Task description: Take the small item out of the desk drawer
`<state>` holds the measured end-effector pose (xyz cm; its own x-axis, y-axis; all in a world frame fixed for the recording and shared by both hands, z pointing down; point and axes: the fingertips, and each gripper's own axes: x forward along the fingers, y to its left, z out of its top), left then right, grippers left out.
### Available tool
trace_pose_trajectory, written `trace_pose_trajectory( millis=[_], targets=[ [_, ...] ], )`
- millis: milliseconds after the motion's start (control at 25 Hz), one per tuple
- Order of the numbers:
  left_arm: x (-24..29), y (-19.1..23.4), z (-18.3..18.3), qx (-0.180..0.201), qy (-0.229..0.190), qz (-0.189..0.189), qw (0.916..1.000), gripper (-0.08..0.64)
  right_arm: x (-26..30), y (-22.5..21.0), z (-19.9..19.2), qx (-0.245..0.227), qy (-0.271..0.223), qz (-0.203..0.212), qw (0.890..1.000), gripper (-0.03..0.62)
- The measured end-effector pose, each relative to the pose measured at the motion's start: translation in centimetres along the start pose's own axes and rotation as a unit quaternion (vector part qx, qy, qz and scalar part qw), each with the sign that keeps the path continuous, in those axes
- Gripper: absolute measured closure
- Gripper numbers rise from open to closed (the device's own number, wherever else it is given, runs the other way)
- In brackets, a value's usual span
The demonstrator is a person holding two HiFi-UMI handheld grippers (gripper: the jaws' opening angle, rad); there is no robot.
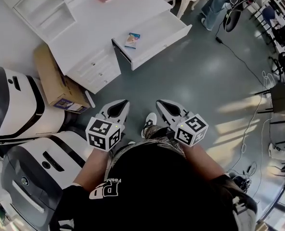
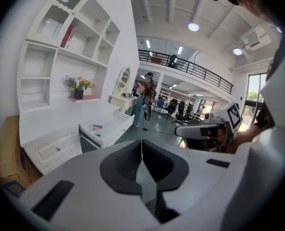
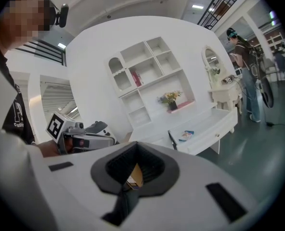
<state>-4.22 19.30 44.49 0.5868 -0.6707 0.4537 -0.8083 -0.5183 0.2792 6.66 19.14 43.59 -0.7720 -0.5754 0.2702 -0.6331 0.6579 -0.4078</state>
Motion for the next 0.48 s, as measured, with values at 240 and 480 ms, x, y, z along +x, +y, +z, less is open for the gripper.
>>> trace_pose_trajectory(
  millis=[240, 480],
  targets=[
    [4.0, 1.8, 2.8, 0.008, 0.005, 0.004, 0.9999, 0.543, 2.5, -4.0, 2.2, 0.003, -0.002, 0.007, 1.000, 0.583],
    [7.0, 3.3, 5.8, 0.028, 0.010, 0.024, 0.9993, 0.543, 4.5, -7.5, 5.5, -0.003, -0.004, 0.020, 1.000, 0.583]
  ],
)
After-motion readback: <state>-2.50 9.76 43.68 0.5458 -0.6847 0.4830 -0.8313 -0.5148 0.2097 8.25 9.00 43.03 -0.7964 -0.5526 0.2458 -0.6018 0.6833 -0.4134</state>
